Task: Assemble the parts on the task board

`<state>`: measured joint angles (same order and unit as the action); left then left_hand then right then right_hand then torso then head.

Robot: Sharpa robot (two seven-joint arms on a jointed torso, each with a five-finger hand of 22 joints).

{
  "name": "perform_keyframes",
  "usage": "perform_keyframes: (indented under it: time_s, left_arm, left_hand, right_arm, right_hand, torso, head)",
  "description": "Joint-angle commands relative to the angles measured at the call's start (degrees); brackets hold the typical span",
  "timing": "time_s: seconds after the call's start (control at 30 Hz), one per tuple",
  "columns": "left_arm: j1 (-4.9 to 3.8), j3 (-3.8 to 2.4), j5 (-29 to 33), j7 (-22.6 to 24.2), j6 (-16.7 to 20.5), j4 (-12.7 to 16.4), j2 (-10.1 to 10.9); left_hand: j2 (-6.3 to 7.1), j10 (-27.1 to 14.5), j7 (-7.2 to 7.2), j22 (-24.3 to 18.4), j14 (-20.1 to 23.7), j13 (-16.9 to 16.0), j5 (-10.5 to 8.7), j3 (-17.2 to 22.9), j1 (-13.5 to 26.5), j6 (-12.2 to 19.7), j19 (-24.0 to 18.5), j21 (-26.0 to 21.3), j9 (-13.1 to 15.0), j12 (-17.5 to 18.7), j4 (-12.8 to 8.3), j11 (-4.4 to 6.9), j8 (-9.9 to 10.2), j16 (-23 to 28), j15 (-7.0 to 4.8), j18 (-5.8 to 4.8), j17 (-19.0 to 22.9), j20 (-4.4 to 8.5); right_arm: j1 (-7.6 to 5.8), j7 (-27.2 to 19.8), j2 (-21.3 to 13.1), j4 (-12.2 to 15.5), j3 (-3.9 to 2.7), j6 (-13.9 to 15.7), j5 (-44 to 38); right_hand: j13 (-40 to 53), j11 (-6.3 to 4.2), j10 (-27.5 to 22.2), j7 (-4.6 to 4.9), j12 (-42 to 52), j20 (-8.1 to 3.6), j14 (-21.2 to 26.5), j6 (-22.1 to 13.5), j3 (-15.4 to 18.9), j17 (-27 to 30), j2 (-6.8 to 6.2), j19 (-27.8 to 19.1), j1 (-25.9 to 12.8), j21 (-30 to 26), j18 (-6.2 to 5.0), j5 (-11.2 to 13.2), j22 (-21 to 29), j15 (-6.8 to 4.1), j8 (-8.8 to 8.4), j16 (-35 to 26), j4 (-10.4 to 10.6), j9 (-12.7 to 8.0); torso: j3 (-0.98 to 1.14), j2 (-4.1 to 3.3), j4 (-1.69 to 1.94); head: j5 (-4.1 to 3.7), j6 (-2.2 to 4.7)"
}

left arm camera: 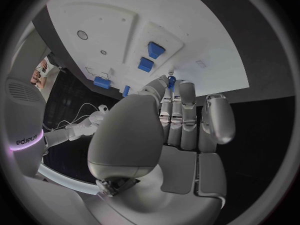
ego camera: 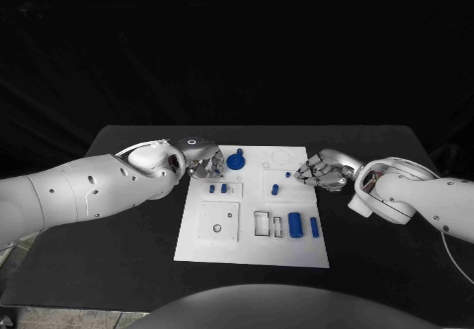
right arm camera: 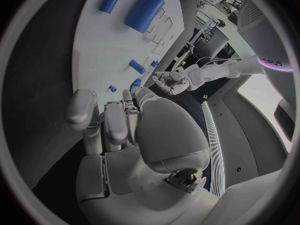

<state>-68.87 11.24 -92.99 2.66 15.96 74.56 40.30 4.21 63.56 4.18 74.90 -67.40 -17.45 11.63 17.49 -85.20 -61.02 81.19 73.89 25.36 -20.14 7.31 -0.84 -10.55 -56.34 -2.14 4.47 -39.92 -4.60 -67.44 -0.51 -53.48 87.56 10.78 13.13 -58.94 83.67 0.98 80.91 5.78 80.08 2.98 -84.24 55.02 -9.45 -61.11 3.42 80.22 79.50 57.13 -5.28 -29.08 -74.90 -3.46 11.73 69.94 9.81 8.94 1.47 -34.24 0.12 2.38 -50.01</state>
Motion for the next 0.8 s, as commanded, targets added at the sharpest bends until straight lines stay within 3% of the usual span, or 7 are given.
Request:
perform_keyframes:
  time_s: [0.03,0.8]
  left_arm:
    - [-0.04,-0.01,-0.3,-0.1,0.6,-0.1,-0.3]
    - [0.20,0.08,-0.2,0.5,-0.1,-1.8,-2.2]
  left_hand:
    - [-0.02,0.5,0.01,10.3,-0.4,0.0,-0.28,0.2,-0.6,-0.3,0.4,-0.1,0.1,0.2,-0.3,-0.05,-0.3,0.2,0.07,-0.86,0.1,0.19]
    - [0.11,1.0,0.00,10.4,-0.5,-0.1,-0.43,0.4,-0.6,-0.4,0.5,0.0,0.0,0.1,-0.4,0.00,-0.3,0.3,0.05,-0.88,0.2,0.21]
  right_arm:
    - [0.13,0.0,0.0,-0.1,0.01,-0.6,0.1]
    - [0.30,-0.8,-0.3,0.0,0.00,0.4,0.1]
  right_hand:
    - [-10.5,-0.25,-0.2,-0.15,-0.2,-0.08,-0.7,0.4,-0.4,0.1,0.09,-0.5,0.6,-0.2,-0.85,-0.2,-5.9,0.15,-0.29,-0.2,0.0,-0.1]
    - [-10.5,-0.28,-0.2,-0.17,-0.2,-0.09,-0.8,0.6,-0.8,-0.1,0.03,-0.5,0.8,-0.2,-0.85,-0.6,-5.9,0.13,-0.25,-0.1,-0.3,-0.1]
  torso:
    - [0.00,0.02,0.00]
    - [0.01,0.02,0.00]
  head:
    - [0.22,0.01]
    - [-0.04,0.01]
